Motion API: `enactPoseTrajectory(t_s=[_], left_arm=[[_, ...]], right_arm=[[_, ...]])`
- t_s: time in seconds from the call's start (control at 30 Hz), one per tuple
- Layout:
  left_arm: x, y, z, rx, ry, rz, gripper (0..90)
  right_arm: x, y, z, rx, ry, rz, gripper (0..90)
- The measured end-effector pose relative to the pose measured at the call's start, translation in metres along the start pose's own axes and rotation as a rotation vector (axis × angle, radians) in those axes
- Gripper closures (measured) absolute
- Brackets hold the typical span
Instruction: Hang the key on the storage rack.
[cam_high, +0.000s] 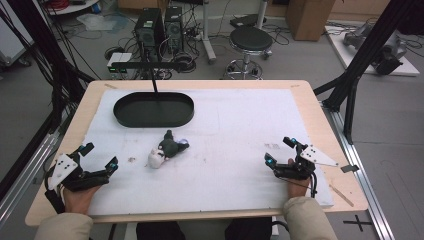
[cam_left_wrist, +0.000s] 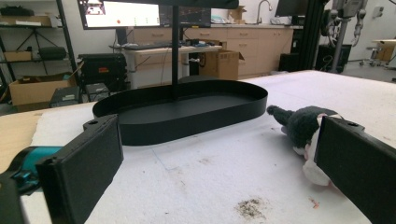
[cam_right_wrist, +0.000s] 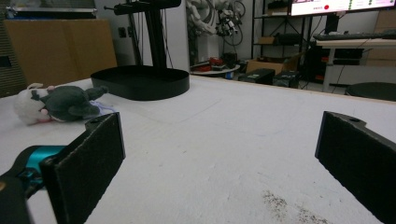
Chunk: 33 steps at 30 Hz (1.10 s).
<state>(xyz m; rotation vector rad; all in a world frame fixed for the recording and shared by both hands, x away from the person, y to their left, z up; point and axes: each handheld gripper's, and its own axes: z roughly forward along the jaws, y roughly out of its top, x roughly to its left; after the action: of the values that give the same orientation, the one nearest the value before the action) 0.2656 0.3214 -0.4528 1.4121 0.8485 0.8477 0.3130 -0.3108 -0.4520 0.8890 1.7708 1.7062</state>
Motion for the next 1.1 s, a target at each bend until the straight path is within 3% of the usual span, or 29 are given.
enactPoseTrajectory(t_s=[0.77,0.8,0.93,1.07,1.1], left_arm=[[0.001,0.002,0.003,0.032,-0.008,-0.005,1.7],[0.001,0.004,0.005,0.065,-0.018,-0.004,1.7],[-0.003,0.015,0.007,0.089,-0.042,0.013,1.7],[-0.008,0.049,0.016,0.137,-0.095,0.055,1.7],[-0.008,0.049,0.016,0.137,-0.095,0.055,1.7]], right_arm=[[0.000,0.000,-0.001,-0.003,0.002,0.001,0.6],[0.000,0.000,-0.001,-0.003,0.002,0.000,0.6],[0.000,0.000,-0.001,-0.004,0.001,-0.003,0.6],[0.000,0.000,-0.001,-0.003,0.002,0.000,0.6],[0.001,0.000,-0.001,-0.003,0.002,0.001,0.6]])
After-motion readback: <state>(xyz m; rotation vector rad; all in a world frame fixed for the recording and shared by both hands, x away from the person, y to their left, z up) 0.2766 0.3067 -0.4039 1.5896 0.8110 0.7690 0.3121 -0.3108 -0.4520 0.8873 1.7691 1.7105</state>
